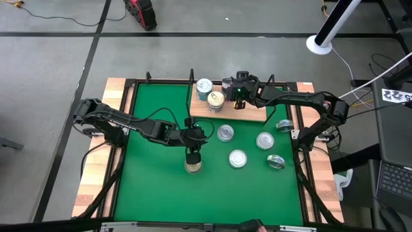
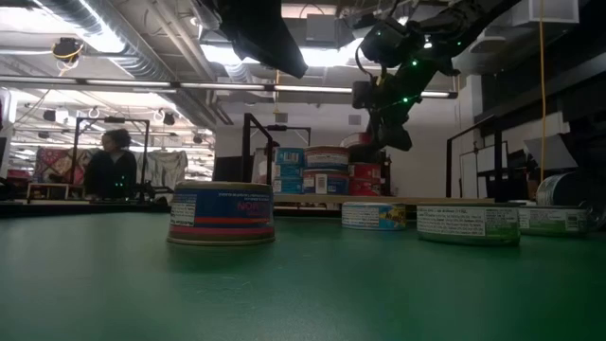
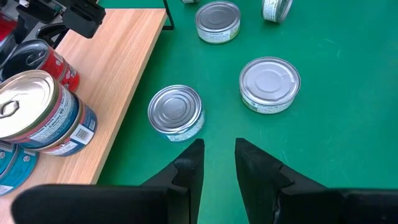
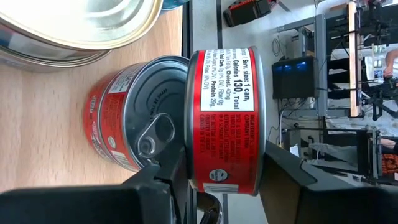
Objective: Stack canned seafood by type on shelf
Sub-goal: Stack the red tuna can on top of the red tuna can on the shelf, then put the green white tuna can on the shelf
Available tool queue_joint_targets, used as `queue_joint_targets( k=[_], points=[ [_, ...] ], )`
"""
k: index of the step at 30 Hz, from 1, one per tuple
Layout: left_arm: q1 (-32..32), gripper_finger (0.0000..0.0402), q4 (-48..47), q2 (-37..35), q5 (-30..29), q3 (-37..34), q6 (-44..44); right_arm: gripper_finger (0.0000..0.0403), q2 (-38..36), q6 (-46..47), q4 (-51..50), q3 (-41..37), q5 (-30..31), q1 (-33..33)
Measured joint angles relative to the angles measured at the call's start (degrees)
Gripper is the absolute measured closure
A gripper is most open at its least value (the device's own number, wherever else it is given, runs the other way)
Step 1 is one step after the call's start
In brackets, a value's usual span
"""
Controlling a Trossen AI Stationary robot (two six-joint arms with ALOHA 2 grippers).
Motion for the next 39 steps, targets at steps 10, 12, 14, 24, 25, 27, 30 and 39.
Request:
queue_joint_targets(
  k=[10,12,14,24,25,27,30,39],
  points=[
    [0.0,0.0315,0.0,0.0,0.0,0.0,0.0,0.0212,0.0,0.0,-0.7,0.0,-0.5,0.0],
    [0.0,0.0315,0.0,0.0,0.0,0.0,0.0,0.0185,0.0,0.0,-0.5,0.0,-0.5,0.0],
    [0.0,0.0315,0.0,0.0,0.0,0.0,0.0,0.0161,0.0,0.0,-0.4,0.0,-0.5,0.0],
    [0.0,0.0315,0.0,0.0,0.0,0.0,0.0,0.0117,0.0,-1.3,-0.9,0.0,4.2,0.0],
    [0.0,0.0315,0.0,0.0,0.0,0.0,0.0,0.0118,0.0,-1.4,-1.0,0.0,5.1,0.0],
    [0.0,0.0315,0.0,0.0,0.0,0.0,0.0,0.0121,0.0,-1.4,-1.1,0.0,5.5,0.0],
    [0.0,0.0315,0.0,0.0,0.0,0.0,-0.1,0.0125,0.0,-1.4,-2.3,0.0,4.7,0.0],
    [0.0,0.0315,0.0,0.0,0.0,0.0,0.0,0.0127,0.0,-0.7,-8.0,0.0,1.8,0.1]
  ],
)
